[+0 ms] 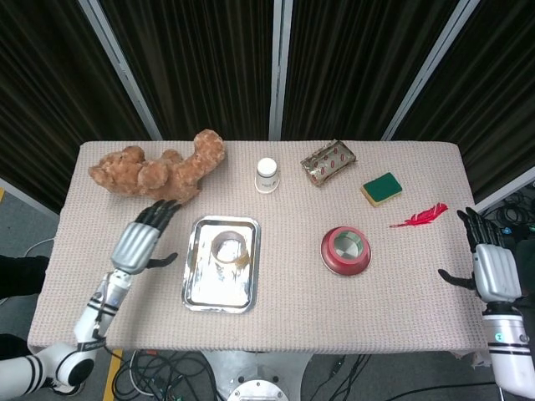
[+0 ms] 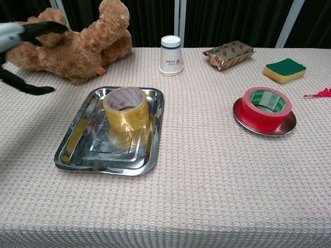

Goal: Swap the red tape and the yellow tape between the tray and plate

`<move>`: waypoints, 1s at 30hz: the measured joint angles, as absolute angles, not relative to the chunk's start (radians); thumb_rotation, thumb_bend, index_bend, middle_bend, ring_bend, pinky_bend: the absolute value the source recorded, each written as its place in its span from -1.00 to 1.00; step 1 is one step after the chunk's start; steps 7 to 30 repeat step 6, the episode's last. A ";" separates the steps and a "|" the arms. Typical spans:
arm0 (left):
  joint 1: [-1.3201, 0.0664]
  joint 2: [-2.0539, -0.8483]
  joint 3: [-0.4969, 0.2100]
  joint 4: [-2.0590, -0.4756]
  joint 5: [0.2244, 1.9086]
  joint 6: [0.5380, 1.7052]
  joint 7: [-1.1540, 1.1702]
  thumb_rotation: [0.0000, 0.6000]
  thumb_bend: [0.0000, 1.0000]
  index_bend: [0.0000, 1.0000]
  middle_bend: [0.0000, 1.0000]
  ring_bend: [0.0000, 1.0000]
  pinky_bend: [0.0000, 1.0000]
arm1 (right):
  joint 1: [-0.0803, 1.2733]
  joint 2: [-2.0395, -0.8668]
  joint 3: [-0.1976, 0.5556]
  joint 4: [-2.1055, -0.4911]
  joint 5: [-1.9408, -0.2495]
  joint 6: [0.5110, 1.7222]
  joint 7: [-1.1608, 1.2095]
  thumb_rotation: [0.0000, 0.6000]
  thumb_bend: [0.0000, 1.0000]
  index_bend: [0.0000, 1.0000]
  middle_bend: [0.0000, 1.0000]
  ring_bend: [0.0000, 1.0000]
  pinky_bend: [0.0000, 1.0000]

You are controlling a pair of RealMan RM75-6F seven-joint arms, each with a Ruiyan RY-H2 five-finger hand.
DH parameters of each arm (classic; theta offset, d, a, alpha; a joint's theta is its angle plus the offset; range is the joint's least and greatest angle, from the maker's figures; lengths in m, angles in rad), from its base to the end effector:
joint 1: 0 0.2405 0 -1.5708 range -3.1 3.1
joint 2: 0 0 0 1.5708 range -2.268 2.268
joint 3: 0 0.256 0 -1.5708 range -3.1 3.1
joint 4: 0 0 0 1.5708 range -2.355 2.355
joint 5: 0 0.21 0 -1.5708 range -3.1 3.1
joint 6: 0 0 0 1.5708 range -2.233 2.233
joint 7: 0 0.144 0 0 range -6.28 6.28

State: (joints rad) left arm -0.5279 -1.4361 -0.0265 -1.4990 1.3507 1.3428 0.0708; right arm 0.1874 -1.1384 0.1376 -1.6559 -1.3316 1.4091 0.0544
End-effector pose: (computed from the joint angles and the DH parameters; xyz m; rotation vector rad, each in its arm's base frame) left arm -0.2154 0.2914 0.0474 -1.6259 -0.9213 -1.1344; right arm -0.2972 -0.2284 0.1592 1.2575 -1.0082 1.0142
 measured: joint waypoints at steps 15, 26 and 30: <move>-0.308 -1.378 0.025 -1.531 1.298 1.496 0.064 1.00 -0.67 -0.93 -0.90 -1.00 -0.69 | 0.069 -1.287 0.043 -1.527 -1.436 1.587 -0.018 1.00 -1.00 -1.00 -1.00 -1.00 -1.00; -0.308 -1.378 0.025 -1.531 1.298 1.496 0.064 1.00 -0.67 -0.93 -0.90 -1.00 -0.69 | 0.069 -1.287 0.043 -1.527 -1.436 1.587 -0.018 1.00 -1.00 -1.00 -1.00 -1.00 -1.00; -0.308 -1.378 0.025 -1.531 1.298 1.496 0.064 1.00 -0.67 -0.93 -0.90 -1.00 -0.69 | 0.069 -1.287 0.043 -1.527 -1.436 1.587 -0.018 1.00 -1.00 -1.00 -1.00 -1.00 -1.00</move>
